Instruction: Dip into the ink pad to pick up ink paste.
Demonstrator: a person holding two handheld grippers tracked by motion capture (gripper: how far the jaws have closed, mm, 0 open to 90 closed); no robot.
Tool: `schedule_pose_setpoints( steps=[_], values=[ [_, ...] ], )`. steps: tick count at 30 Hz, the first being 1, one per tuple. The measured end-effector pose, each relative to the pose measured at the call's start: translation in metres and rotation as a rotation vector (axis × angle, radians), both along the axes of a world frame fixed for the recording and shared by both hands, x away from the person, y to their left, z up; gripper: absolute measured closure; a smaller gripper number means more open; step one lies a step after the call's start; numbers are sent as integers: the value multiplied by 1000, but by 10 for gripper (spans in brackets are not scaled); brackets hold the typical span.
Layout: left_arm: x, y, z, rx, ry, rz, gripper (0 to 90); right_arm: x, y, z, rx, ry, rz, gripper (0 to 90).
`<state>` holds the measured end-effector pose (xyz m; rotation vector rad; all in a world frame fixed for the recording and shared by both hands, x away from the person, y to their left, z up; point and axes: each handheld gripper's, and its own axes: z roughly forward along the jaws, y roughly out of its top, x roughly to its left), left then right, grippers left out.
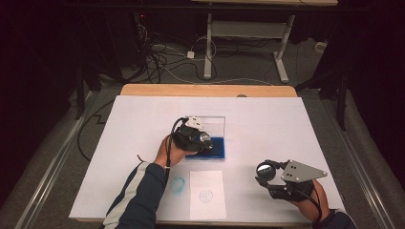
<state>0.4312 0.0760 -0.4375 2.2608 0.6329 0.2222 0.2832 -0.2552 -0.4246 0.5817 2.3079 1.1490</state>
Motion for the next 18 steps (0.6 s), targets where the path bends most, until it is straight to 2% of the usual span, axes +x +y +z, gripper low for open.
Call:
schedule_pose_setpoints(
  steps=[3, 7, 8, 11, 14, 18],
  values=[
    [-2, 1, 6, -4, -19, 0, 543, 0, 0, 0, -1, 3, 0, 390],
    [-5, 5, 24, -16, -61, 4, 542, 0, 0, -1, -3, 5, -3, 390],
    [-6, 6, 28, -31, -63, 0, 542, 1, 0, -1, -2, 5, -4, 390],
    [-7, 7, 37, -29, -81, -2, 542, 0, 0, 0, -3, 2, -3, 390],
    [-8, 6, 37, -35, -71, -7, 542, 0, 1, 0, -4, 2, -2, 390],
    [-5, 5, 29, -35, -49, -2, 542, 1, 0, -1, -6, 7, -7, 390]
  ],
)
